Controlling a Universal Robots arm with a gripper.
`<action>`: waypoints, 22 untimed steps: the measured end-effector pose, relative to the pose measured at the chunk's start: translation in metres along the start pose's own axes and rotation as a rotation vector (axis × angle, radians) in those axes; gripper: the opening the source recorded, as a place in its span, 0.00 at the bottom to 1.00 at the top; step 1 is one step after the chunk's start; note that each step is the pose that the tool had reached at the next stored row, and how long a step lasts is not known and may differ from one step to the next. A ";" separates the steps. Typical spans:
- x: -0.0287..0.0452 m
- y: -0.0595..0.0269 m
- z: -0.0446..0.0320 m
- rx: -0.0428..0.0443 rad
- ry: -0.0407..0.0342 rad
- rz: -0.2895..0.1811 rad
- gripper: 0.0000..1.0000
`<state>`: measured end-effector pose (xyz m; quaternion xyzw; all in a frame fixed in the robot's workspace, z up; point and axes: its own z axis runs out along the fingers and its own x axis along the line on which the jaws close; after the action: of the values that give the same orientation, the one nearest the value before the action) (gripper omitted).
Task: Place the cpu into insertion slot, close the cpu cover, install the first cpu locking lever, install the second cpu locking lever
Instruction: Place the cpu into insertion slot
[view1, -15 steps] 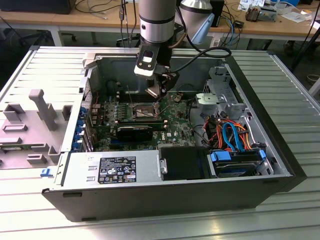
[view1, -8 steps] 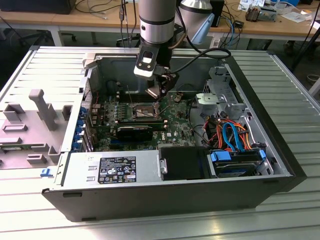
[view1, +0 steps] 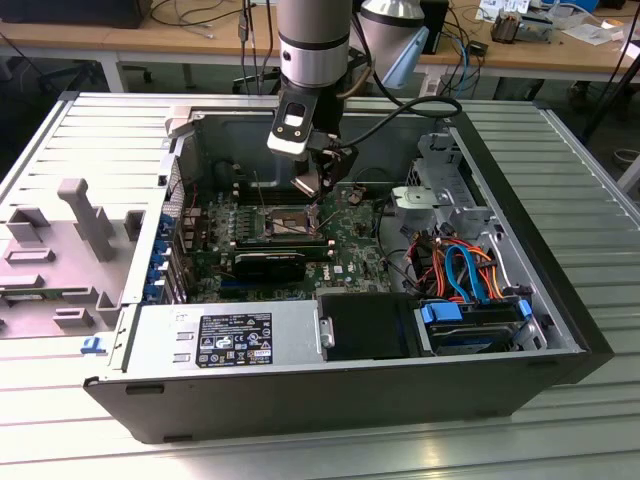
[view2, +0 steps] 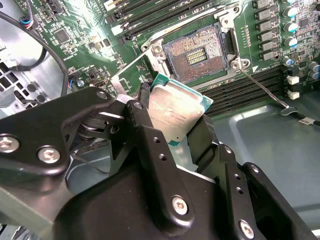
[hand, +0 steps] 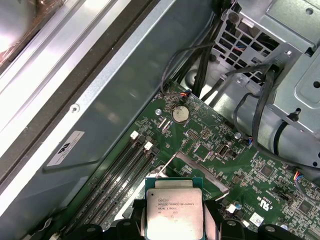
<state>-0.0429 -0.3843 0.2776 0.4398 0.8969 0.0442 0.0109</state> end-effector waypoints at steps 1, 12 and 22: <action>0.0000 0.0000 0.0000 0.0000 0.0000 0.001 0.55; 0.0000 0.0000 0.0004 -0.0005 -0.0021 0.023 0.55; 0.0000 -0.0001 0.0007 -0.0008 -0.0035 0.040 0.55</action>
<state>-0.0429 -0.3843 0.2768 0.4578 0.8879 0.0439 0.0118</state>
